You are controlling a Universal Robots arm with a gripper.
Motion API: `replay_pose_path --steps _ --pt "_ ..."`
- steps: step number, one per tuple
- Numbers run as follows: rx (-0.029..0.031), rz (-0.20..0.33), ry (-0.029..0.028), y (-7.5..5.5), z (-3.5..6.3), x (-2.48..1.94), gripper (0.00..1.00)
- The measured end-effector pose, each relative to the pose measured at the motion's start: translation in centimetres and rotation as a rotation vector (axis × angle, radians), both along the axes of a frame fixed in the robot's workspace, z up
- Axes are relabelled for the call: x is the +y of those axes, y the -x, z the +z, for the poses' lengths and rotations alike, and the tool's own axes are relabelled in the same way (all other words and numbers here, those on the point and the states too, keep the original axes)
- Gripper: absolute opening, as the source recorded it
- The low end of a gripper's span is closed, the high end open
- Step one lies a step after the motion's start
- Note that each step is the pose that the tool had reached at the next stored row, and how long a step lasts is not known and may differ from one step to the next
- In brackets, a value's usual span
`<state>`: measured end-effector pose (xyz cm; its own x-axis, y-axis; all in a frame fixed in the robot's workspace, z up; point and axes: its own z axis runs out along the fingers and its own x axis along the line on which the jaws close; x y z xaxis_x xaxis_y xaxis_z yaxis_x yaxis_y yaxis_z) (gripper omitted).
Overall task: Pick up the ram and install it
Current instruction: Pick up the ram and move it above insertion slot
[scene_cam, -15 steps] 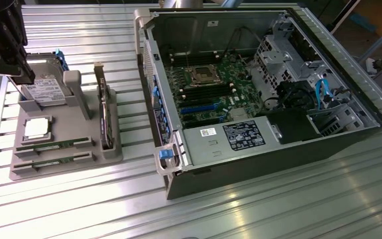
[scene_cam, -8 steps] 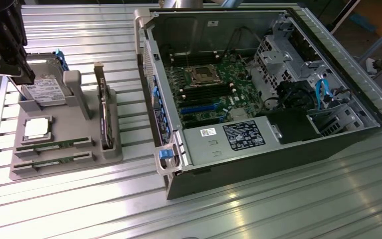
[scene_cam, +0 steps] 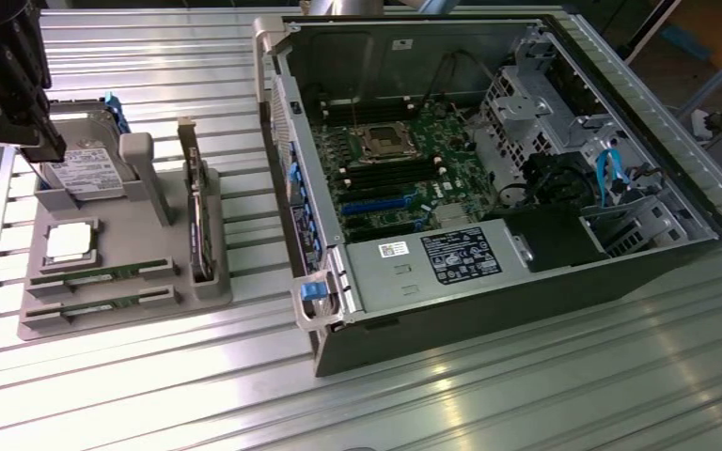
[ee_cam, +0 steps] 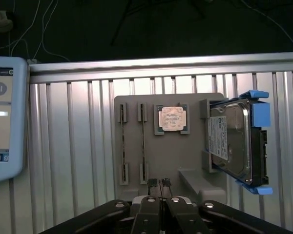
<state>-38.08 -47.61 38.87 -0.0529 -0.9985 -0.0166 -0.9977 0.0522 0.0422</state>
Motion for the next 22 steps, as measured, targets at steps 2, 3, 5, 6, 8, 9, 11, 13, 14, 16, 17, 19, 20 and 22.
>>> replay_pose_path --steps 2,3,5,6,8,9,11,13,14,16,17,19,20,22 --pt "0.0000 0.000 0.0000 0.00 0.00 -0.34 0.11" --pt "0.0000 0.000 0.0001 0.01 0.00 -0.43 0.11" --pt "0.0000 0.000 0.0001 0.00 0.00 -0.49 0.11" --pt "0.0000 0.000 0.0001 0.00 0.00 -0.49 0.11" --pt "0.0000 0.000 0.0001 0.00 0.00 -0.50 0.11" --pt "0.0000 0.000 0.0001 0.00 0.00 -0.49 0.11" --pt "0.0000 0.000 0.0001 0.00 0.00 -0.50 0.24" --pt "0.0000 0.000 0.0001 0.00 0.00 -0.50 0.24" --pt "0.0000 0.000 0.0001 0.00 0.00 -0.50 0.24" --pt "0.0000 0.000 0.0001 0.00 -0.01 -0.49 0.24" --pt "0.0000 0.000 0.0001 0.01 -0.23 -0.52 0.24" --pt "-0.0001 0.000 0.0000 0.00 -0.57 -0.61 0.24" --pt "0.0000 0.000 0.0001 0.00 -0.69 -0.66 0.24" --pt "0.0000 0.000 0.0001 0.01 -0.95 -0.80 0.24"
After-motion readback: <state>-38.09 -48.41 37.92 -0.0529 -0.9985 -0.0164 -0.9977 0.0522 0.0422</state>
